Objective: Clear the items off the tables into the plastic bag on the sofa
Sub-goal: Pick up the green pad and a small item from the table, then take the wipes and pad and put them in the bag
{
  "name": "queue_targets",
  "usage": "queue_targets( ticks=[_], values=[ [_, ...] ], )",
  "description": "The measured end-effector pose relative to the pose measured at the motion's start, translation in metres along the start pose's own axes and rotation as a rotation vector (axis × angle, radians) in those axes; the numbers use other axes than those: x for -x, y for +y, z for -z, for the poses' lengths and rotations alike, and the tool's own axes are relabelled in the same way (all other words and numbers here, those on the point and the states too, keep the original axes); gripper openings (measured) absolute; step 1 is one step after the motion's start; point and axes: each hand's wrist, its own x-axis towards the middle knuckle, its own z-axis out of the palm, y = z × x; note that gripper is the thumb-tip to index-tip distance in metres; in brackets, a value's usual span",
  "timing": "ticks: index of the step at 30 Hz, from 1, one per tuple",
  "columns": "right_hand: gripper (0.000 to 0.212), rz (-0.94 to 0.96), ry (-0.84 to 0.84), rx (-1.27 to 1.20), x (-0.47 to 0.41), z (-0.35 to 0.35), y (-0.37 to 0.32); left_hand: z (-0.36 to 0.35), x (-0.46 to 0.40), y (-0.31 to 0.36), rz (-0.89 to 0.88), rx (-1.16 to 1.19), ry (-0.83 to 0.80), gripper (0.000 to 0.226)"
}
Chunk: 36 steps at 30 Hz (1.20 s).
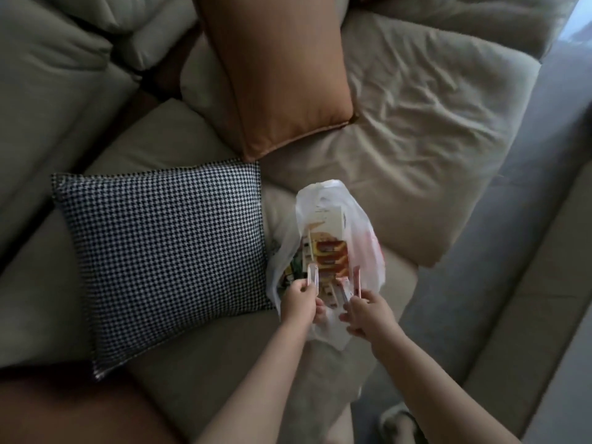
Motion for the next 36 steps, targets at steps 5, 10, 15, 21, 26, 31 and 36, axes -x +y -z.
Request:
queue_targets(
  ticks=[5, 10, 15, 21, 26, 31, 36],
  values=[
    [0.028, 0.024, -0.036, 0.089, -0.016, -0.031, -0.017, 0.018, -0.033, 0.0, 0.073, -0.014, -0.033, 0.043],
    [0.021, 0.026, -0.046, 0.139, -0.025, -0.036, -0.027, 0.029, -0.046, 0.003, 0.074, -0.138, -0.112, 0.053],
    [0.02, -0.022, -0.023, 0.192, -0.025, -0.02, -0.02, 0.024, -0.048, -0.004, 0.042, -0.271, -0.159, 0.039],
    [0.032, 0.018, 0.004, 0.306, -0.028, 0.017, -0.003, -0.01, -0.027, 0.004, -0.062, -0.421, -0.2, 0.034],
    [0.035, 0.104, 0.095, 0.526, -0.022, 0.076, 0.013, -0.063, 0.006, 0.012, -0.196, -0.633, -0.302, 0.036],
    [0.028, 0.116, 0.213, 0.663, -0.009, 0.157, 0.043, -0.133, 0.042, 0.005, -0.317, -0.865, -0.418, 0.037],
    [0.027, 0.088, 0.358, 0.656, 0.006, 0.246, 0.087, -0.206, 0.085, -0.011, -0.436, -1.069, -0.509, 0.035]
  ],
)
